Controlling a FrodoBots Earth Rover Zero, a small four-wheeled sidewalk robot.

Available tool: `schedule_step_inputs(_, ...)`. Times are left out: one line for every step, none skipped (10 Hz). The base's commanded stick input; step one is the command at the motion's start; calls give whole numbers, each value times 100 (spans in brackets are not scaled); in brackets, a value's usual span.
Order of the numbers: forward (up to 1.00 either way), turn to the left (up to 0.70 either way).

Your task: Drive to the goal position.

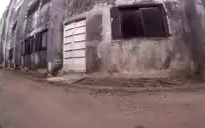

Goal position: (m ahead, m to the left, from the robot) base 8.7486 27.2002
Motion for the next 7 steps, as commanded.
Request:
schedule_step_inputs(0, 100)
schedule_step_inputs(0, 100)
schedule_step_inputs(0, 100)
schedule_step_inputs(0, 100)
schedule_step_inputs(0, 100)
schedule_step_inputs(0, 100)
schedule_step_inputs(0, 100)
